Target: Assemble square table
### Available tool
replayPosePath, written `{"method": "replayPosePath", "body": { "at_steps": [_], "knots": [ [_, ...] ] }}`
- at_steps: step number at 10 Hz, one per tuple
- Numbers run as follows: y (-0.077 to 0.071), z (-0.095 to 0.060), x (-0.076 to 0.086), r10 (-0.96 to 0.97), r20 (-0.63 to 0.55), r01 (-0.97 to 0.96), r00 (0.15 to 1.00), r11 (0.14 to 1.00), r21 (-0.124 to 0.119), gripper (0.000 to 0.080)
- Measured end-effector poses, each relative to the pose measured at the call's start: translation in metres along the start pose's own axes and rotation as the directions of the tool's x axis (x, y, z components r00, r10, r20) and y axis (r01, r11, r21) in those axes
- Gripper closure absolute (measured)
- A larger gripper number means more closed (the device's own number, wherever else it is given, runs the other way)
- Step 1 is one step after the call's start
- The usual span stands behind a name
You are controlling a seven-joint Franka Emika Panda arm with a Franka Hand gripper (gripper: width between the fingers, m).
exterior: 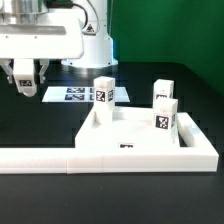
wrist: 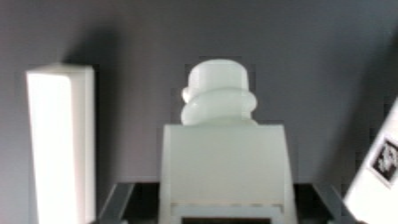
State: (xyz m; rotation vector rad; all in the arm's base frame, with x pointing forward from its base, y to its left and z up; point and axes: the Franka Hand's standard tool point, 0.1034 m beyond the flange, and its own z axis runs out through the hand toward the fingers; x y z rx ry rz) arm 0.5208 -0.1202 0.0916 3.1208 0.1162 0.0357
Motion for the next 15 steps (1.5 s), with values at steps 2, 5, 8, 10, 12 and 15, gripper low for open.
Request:
{"method": "replayPosePath", "body": {
  "at_steps": [2, 5, 8, 10, 12, 15],
  "knots": [
    [-0.001, 0.001, 0.004, -0.009, -0.010, 0.009, 1.000, 1.000, -0.006, 0.0514],
    [-0.001, 0.001, 0.003, -0.008, -0.009, 0.008, 1.000, 1.000, -0.005, 0.0514],
    [-0.035, -0.009, 0.030, 0.037, -0.019, -0.037, 0.999, 0.999, 0.031, 0.0514],
    [-0.063, -0.013, 0.055, 0.052, -0.051, -0.050, 0.997, 0.998, 0.040, 0.0514],
    [-0.065, -0.012, 0.060, 0.030, -0.092, -0.028, 0.995, 0.999, 0.027, 0.0514],
    [-0.052, -0.013, 0.066, 0.003, -0.233, -0.015, 0.972, 0.999, -0.046, 0.0514]
  ]
}}
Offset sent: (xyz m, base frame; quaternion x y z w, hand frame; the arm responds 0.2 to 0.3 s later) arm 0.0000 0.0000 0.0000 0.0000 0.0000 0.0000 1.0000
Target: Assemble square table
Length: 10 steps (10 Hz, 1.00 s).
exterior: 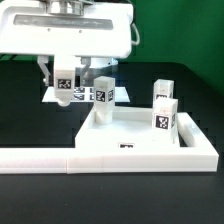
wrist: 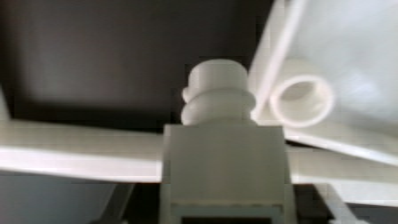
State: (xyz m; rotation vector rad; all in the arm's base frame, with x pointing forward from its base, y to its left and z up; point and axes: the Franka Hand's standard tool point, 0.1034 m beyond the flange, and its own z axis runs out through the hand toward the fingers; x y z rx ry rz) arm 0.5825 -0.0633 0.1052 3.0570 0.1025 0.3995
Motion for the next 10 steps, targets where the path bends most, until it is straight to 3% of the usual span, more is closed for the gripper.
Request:
{"method": "replayPosePath", "body": {
  "at_steps": [1, 2, 6, 7, 10],
  "knots": [
    [0.005, 0.002, -0.008, 0.000, -0.081, -0.003, 0.997, 0.999, -0.040, 0.0514],
    [-0.003, 0.004, -0.010, 0.013, -0.077, -0.015, 0.997, 1.000, -0.027, 0.0514],
    [-0.034, 0.004, 0.028, -0.004, -0.138, 0.004, 0.990, 1.000, -0.004, 0.0514],
    [-0.036, 0.005, 0.035, -0.011, -0.174, 0.008, 0.985, 1.000, -0.014, 0.0514],
    [-0.035, 0.006, 0.035, -0.008, -0.176, 0.006, 0.984, 1.000, -0.014, 0.0514]
  ]
}}
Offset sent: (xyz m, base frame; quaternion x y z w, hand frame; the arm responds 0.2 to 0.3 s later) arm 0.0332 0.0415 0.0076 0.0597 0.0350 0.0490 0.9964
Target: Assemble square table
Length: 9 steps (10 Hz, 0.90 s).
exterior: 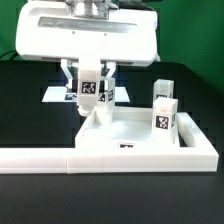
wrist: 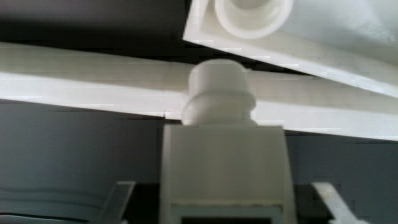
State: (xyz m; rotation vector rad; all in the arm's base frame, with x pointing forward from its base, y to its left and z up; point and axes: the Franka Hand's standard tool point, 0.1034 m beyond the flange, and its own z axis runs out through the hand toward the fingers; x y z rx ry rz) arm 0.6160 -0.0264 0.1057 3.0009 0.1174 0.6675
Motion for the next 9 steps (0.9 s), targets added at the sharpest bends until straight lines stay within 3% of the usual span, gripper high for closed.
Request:
{"method": "replayPosePath", "body": {
  "at_steps": [3, 5, 9],
  "knots": [
    [0.008, 0.002, -0.008, -0.003, -0.002, 0.003, 1.000, 1.000, -0.010, 0.0514],
    [-0.005, 0.007, -0.012, 0.014, 0.007, -0.014, 1.000, 1.000, 0.015, 0.0514],
    [-0.003, 0.009, -0.011, 0.053, 0.004, -0.053, 0.999, 0.997, 0.058, 0.0514]
  ]
}}
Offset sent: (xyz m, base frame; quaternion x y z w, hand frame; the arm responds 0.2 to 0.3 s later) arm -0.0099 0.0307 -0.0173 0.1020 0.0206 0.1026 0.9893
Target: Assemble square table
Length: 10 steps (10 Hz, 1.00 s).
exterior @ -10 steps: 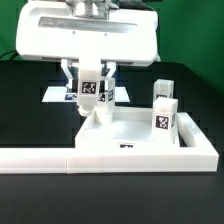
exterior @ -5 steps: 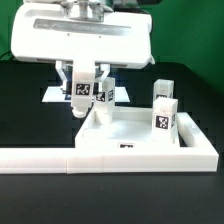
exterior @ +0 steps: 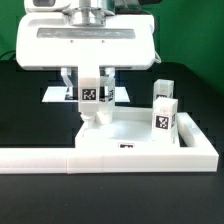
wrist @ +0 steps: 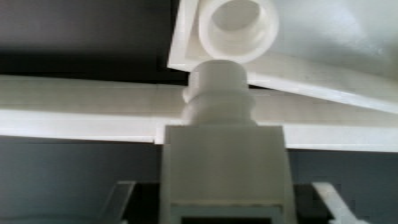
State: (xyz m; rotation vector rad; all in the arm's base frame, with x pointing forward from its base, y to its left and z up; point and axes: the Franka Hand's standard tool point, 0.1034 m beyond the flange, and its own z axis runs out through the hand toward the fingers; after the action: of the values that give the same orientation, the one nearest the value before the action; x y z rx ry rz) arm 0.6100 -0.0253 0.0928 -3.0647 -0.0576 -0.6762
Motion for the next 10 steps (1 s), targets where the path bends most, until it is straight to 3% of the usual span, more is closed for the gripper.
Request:
{"method": "replayPosePath", "body": {
  "at_steps": [3, 4, 5, 6, 8, 10],
  "knots": [
    [0.004, 0.001, 0.000, 0.001, -0.030, -0.001, 1.000, 1.000, -0.016, 0.0514],
    [0.008, -0.001, 0.003, -0.014, -0.059, 0.012, 0.998, 0.999, -0.033, 0.0514],
    [0.018, -0.002, 0.001, -0.022, -0.136, 0.012, 0.991, 0.997, -0.074, 0.0514],
    [0.009, 0.002, -0.001, -0.008, -0.128, 0.001, 0.992, 0.998, -0.055, 0.0514],
    [0.010, 0.001, 0.004, -0.010, -0.166, -0.002, 0.986, 0.998, -0.068, 0.0514],
    [0.005, 0.004, 0.002, -0.010, -0.153, 0.001, 0.988, 0.998, -0.058, 0.0514]
  ]
}}
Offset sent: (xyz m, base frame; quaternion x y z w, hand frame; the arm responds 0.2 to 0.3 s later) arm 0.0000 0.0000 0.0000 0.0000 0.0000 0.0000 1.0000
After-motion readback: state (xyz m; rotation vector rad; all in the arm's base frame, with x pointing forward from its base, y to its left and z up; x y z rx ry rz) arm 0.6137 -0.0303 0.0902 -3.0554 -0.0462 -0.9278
